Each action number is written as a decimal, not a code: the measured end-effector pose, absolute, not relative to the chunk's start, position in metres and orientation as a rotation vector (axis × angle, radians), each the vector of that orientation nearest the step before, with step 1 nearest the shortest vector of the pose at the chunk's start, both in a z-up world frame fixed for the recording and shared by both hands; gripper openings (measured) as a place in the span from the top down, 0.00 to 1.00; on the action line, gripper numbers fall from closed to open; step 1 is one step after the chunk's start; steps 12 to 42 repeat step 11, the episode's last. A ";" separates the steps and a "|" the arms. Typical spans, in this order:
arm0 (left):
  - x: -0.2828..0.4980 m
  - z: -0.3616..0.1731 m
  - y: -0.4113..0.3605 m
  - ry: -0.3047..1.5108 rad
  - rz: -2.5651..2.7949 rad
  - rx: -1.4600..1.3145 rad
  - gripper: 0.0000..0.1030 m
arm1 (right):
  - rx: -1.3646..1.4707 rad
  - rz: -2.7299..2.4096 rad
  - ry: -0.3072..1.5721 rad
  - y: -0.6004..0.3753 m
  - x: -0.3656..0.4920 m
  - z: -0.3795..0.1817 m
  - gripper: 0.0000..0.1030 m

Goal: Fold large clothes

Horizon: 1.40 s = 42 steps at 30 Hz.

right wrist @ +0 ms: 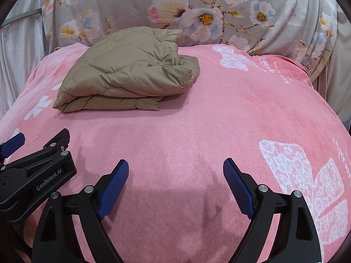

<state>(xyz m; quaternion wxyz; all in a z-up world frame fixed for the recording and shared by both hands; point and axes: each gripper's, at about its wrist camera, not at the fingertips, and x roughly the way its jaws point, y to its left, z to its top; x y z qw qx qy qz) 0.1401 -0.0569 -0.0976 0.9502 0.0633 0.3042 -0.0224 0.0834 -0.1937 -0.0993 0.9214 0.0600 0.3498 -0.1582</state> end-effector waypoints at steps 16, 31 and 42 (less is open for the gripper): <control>0.135 -0.100 -0.054 0.640 -0.051 0.124 0.08 | 0.157 -0.319 0.698 -0.193 0.080 -0.098 0.17; 0.135 -0.100 -0.054 0.640 -0.051 0.124 0.08 | 0.157 -0.319 0.698 -0.193 0.080 -0.098 0.17; 0.135 -0.100 -0.054 0.640 -0.051 0.124 0.08 | 0.157 -0.319 0.698 -0.193 0.080 -0.098 0.17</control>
